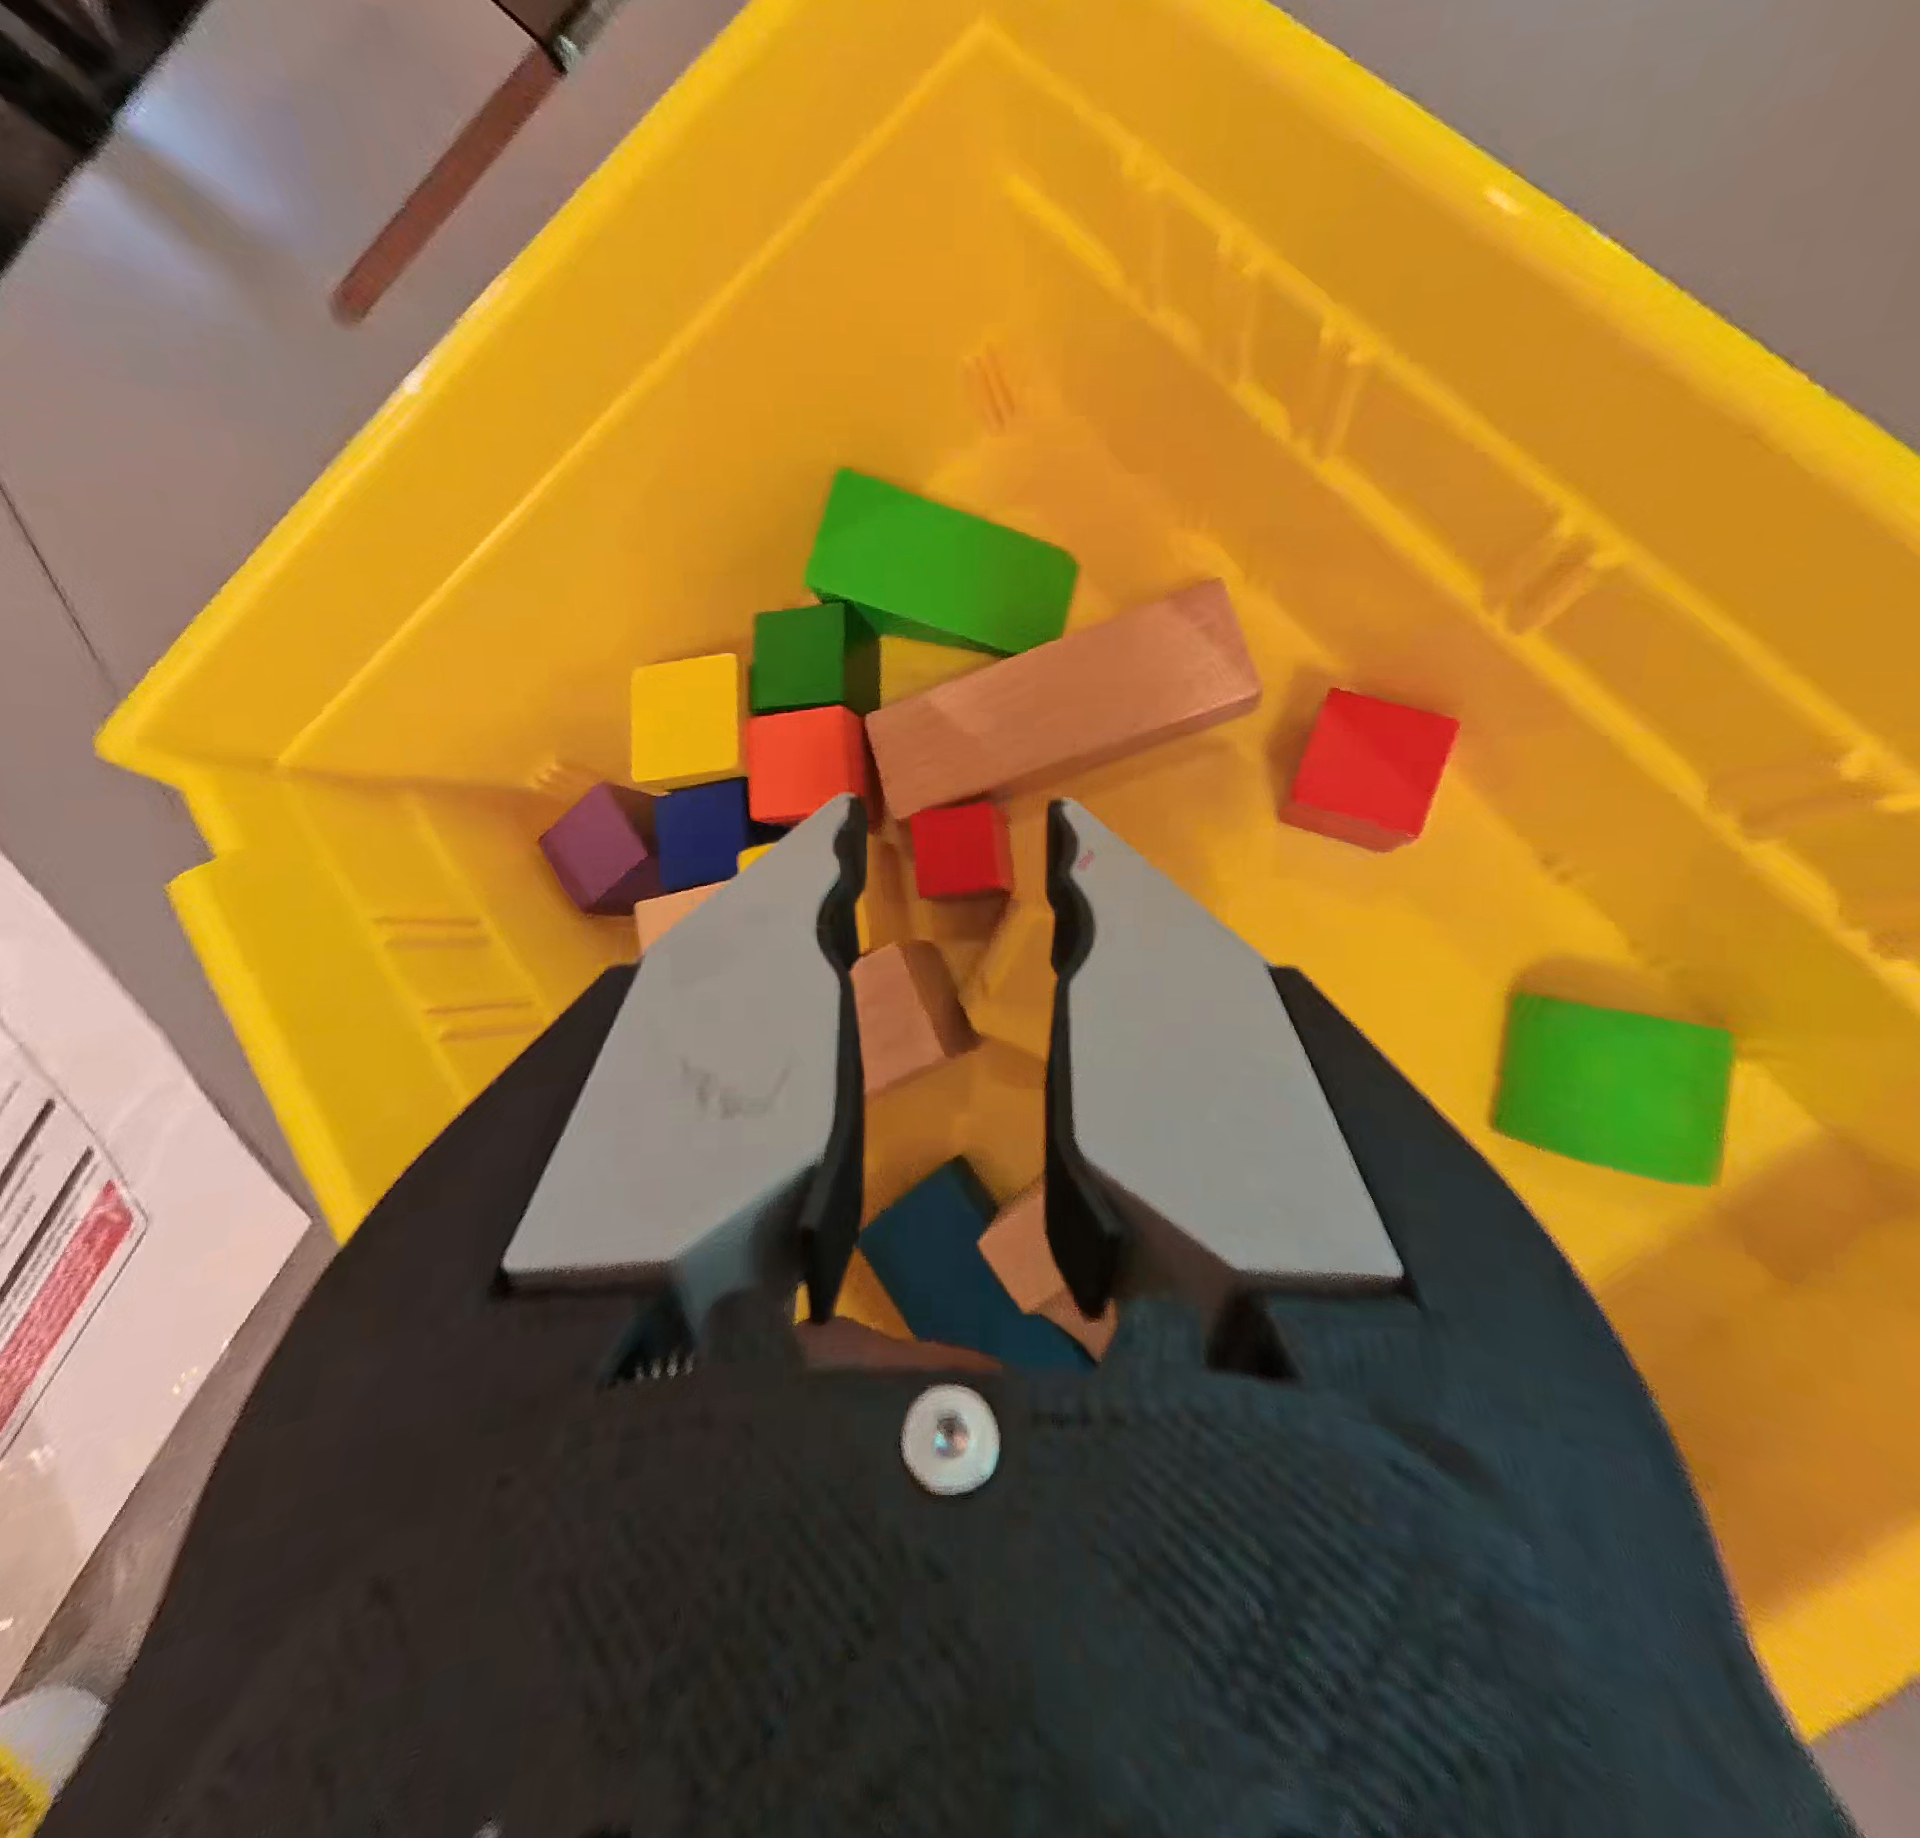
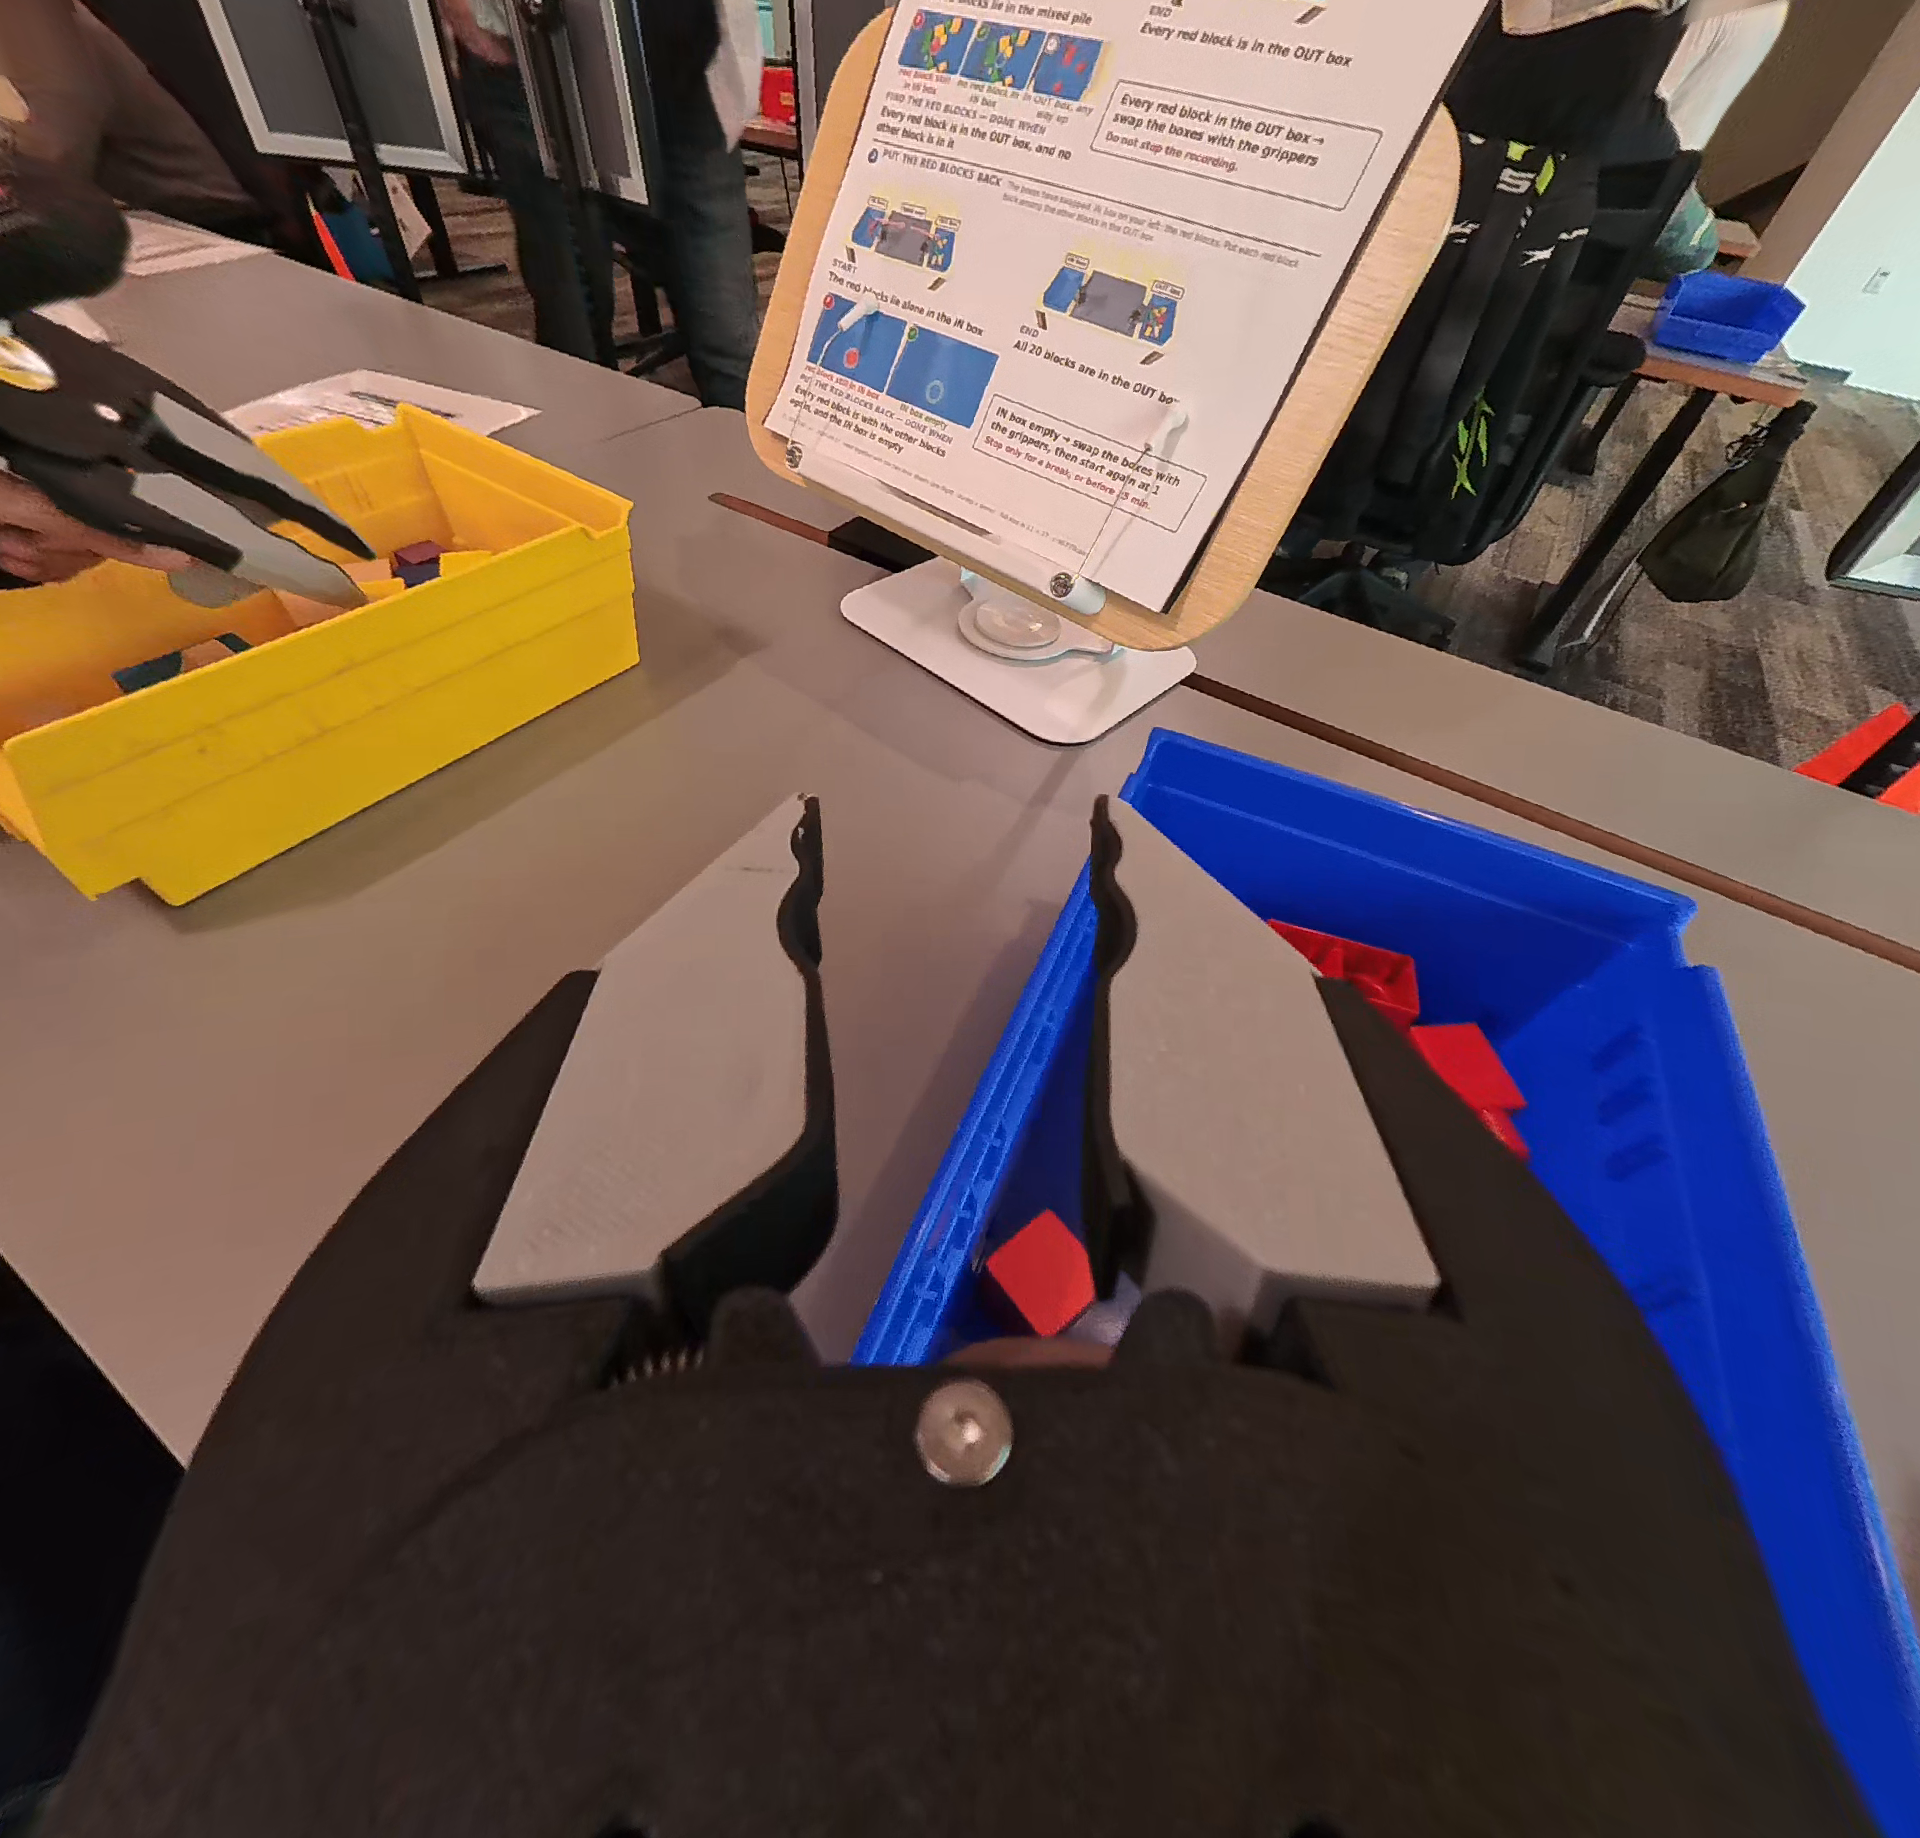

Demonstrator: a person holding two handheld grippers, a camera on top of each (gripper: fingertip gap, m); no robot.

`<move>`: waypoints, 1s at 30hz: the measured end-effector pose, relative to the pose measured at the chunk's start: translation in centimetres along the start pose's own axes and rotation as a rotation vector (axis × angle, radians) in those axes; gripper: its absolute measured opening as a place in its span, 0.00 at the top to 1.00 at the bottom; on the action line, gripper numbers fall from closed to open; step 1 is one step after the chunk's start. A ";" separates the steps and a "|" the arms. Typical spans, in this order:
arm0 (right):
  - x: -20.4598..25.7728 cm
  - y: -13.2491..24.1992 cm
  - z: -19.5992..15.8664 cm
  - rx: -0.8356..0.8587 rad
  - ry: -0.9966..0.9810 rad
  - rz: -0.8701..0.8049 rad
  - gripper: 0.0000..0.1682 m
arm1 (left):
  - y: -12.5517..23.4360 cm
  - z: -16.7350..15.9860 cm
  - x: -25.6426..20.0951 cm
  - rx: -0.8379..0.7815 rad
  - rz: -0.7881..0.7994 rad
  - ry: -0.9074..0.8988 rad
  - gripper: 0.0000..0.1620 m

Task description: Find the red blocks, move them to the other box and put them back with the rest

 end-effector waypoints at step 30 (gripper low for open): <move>10.1 -0.9 1.6 -0.054 0.051 0.496 0.70 | 15.9 4.3 -19.5 -1.141 0.516 -0.731 0.88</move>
Point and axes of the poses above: each gripper's, where its closed fingertips meet, y back along the fingers, z out of its top, x = y × z across the jaws, the point moved 5 cm from there along y, back along the fingers, and after that the axes turned 14 degrees about x, right-handed, at the moved point
